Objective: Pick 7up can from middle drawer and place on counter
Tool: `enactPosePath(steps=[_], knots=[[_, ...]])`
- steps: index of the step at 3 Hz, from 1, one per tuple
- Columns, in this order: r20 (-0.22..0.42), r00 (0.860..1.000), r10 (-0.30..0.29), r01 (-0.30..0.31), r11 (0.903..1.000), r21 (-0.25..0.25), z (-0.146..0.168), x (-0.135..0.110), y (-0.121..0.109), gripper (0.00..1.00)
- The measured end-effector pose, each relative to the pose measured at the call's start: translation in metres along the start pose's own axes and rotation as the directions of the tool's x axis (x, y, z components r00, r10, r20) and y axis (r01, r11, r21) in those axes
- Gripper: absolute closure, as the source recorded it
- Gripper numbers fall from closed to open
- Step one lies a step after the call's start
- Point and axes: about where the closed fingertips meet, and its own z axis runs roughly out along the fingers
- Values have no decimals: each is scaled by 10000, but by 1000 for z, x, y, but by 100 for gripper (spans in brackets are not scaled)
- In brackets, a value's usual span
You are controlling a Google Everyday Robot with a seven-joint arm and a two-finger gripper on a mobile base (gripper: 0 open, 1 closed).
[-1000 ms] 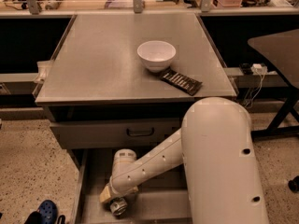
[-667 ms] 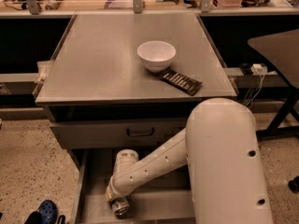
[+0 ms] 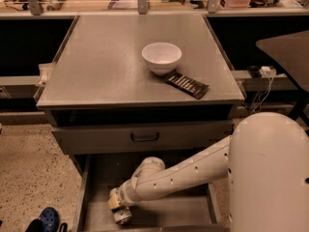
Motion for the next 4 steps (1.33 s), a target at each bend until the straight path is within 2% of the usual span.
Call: enactPosePath(steps=[1, 2, 3, 4], knots=[[-579, 9983, -92, 149, 9951, 977, -31, -3, -22, 100], [-1052, 9944, -77, 212, 9915, 1285, -83, 12, -43, 100], [-1393, 9902, 22, 205, 9868, 1609, -145, 58, -61, 100], [-1584, 9822, -1010, 1275, 9777, 1672, -205, 107, -87, 100]])
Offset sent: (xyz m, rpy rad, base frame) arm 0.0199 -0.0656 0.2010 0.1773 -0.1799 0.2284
